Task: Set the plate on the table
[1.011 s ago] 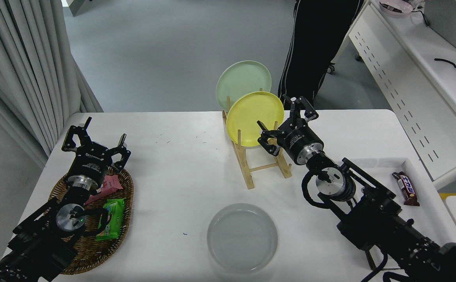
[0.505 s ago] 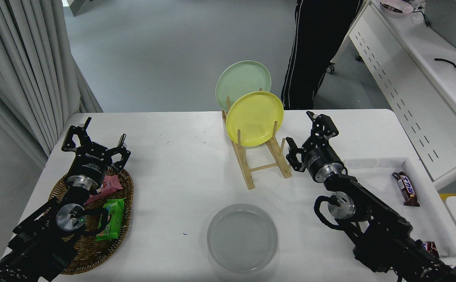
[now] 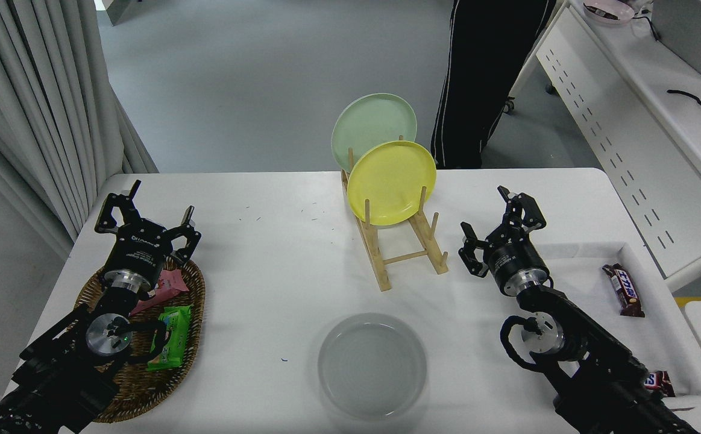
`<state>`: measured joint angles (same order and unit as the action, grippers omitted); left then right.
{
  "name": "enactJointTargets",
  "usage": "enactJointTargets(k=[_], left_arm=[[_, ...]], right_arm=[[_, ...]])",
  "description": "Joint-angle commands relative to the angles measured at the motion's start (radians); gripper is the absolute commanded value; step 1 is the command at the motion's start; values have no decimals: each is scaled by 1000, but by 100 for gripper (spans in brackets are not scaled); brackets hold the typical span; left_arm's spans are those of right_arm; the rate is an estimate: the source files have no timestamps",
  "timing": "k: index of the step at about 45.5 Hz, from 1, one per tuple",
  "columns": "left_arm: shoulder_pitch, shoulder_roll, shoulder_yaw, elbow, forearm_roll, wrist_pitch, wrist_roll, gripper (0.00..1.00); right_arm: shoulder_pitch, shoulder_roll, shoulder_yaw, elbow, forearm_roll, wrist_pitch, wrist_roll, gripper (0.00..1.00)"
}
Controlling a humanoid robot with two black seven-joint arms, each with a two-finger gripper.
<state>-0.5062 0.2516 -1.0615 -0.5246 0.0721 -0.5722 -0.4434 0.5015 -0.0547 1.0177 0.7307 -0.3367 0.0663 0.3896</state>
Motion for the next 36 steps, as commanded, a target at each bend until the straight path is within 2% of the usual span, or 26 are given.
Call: enactJointTargets(k=[1,18,24,36], left_arm=[[0,0,0,0,0,0,0,100],[0,0,0,0,0,0,0,100],[0,0,0,0,0,0,0,100],[0,0,0,0,0,0,0,100]], right_arm=[[-1,-2,7,-10,77,9,2,99],[29,9,16,-132,96,7,0,99],[31,9,6,-139,151,7,2,99],[45,6,4,-140,154,9,0,99]])
